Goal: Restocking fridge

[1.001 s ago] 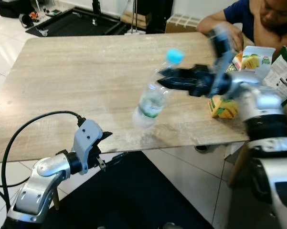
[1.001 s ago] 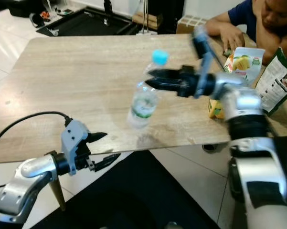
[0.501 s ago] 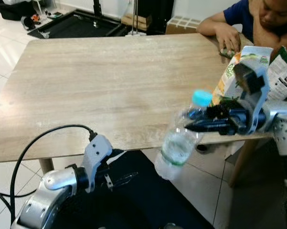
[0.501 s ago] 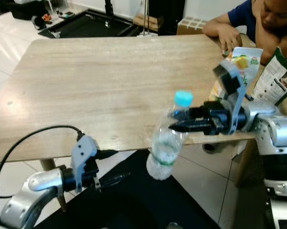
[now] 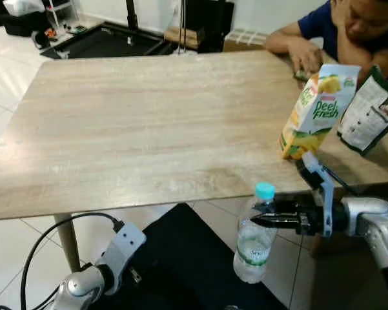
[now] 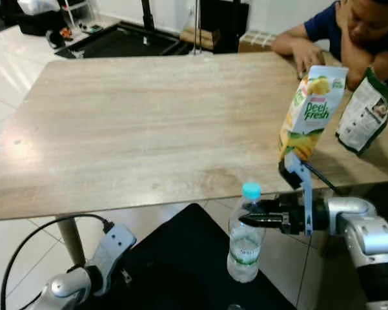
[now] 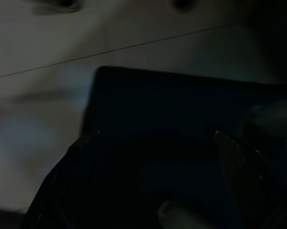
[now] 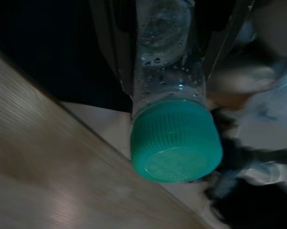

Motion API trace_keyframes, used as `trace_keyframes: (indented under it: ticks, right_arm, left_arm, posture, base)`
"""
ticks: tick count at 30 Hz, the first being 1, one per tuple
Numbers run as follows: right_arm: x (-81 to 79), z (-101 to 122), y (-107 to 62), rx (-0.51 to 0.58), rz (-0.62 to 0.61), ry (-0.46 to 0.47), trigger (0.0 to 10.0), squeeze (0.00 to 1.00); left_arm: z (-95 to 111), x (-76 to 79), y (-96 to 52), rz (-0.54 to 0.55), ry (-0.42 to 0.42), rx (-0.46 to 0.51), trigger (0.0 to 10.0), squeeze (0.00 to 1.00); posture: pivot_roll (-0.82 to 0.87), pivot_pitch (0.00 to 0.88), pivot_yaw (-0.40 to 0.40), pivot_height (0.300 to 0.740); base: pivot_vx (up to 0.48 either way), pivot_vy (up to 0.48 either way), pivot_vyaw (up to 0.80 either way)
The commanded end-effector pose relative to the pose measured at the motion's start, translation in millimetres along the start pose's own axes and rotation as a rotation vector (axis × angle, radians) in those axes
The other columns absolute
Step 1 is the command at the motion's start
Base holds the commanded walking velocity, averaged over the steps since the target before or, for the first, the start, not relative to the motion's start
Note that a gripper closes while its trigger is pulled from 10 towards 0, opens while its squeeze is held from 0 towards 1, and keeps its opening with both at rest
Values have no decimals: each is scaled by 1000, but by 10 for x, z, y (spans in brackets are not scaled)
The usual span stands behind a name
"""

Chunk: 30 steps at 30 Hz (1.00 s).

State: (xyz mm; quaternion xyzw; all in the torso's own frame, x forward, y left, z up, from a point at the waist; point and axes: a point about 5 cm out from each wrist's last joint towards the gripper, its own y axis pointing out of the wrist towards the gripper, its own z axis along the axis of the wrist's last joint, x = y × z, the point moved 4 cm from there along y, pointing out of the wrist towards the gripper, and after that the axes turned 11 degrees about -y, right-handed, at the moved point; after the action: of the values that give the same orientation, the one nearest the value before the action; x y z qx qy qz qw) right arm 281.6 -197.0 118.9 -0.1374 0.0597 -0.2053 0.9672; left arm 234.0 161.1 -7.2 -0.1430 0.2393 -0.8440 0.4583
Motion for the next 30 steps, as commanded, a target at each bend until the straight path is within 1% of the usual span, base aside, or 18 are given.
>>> trace_keyframes:
  ticks: [1, 2, 3, 5, 8, 9, 10, 11, 12, 14, 15, 17, 19, 20, 21, 24, 28, 30]
  right_arm:
    - [18, -230, -19, -41, -61, 44, 10000, 0]
    - [28, -500, -20, -68, -147, 97, 10000, 0]
    - [28, -500, -20, -68, -147, 97, 10000, 0]
    - [-24, -883, -31, -111, -241, 203, 10000, 0]
    - [-73, -1034, -37, -139, -266, 240, 10000, 0]
    - [-108, -1208, -26, -180, -310, 272, 10000, 0]
    - [-108, -1208, -26, -180, -310, 272, 10000, 0]
    - [-100, -1447, 1, -235, -422, 295, 10000, 0]
    - [-58, -1525, 17, -255, -497, 293, 10000, 0]
    - [-2, -1596, 57, -259, -600, 292, 10000, 0]
    - [-2, -1596, 57, -259, -600, 292, 10000, 0]
    - [35, -1680, 147, -265, -746, 289, 10000, 0]
    - [33, -1693, 183, -262, -771, 294, 10000, 0]
    - [18, -1701, 259, -247, -790, 320, 10000, 0]
    - [18, -1701, 259, -247, -790, 320, 10000, 0]
    - [-57, -1728, 461, -244, -788, 366, 10000, 0]
    - [-98, -1707, 593, -228, -769, 358, 10000, 0]
    - [-206, -1624, 820, -172, -660, 338, 10000, 0]
  left_arm:
    - [-253, 13, -27, 34, -24, -63, 10000, 0]
    - [-449, -25, -53, 87, -50, -103, 10000, 0]
    - [-449, -25, -53, 87, -50, -103, 10000, 0]
    - [-710, -52, -87, 160, -105, -157, 10000, 0]
    - [-809, -47, -83, 182, -123, -174, 10000, 0]
    - [-905, -50, -74, 216, -160, -189, 10000, 0]
    - [-905, -50, -74, 216, -160, -189, 10000, 0]
    - [-1003, -95, -63, 293, -229, -187, 10000, 0]
    - [-1025, -144, -65, 342, -284, -176, 10000, 0]
    - [-1037, -226, -73, 411, -350, -153, 10000, 0]
    - [-1037, -226, -73, 411, -350, -153, 10000, 0]
    - [-1028, -346, -92, 500, -404, -120, 10000, 0]
    - [-1022, -376, -98, 520, -418, -110, 10000, 0]
    - [-1009, -412, -99, 539, -442, -96, 10000, 0]
    - [-1009, -412, -99, 539, -442, -96, 10000, 0]
    - [-1000, -426, -70, 543, -487, -81, 10000, 0]
    - [-1010, -398, -32, 529, -466, -100, 10000, 0]
    - [-988, -369, 17, 518, -453, -100, 10000, 0]
  posture:
    - [-101, 84, -10, 740]
    - [-101, 80, -12, 740]
    - [-101, 80, -12, 740]
    - [-99, 66, -19, 740]
    - [-97, 63, -22, 740]
    - [-100, 50, -29, 740]
    - [-100, 50, -29, 740]
    - [-110, 32, -34, 740]
    - [-110, 32, -34, 740]
    - [-114, 22, -33, 740]
    - [-114, 22, -33, 740]
    - [-114, 8, -38, 740]
    - [-116, 4, -37, 740]
    - [-112, 0, -39, 740]
    - [-112, 0, -39, 740]
    - [-111, 0, -39, 740]
    - [-111, 0, -33, 740]
    - [-126, 0, -17, 740]
  base:
    - [0, 0, 0]
    - [0, 0, 0]
    - [0, 0, 0]
    - [0, 0, 0]
    - [0, 0, 0]
    - [0, 0, 0]
    - [0, 0, 0]
    - [0, 0, 0]
    - [0, 0, 0]
    - [0, 0, 0]
    - [0, 0, 0]
    - [0, 0, 0]
    - [0, 0, 0]
    - [0, 0, 0]
    - [0, 0, 0]
    - [0, 0, 0]
    - [0, 0, 0]
    - [0, 0, 0]
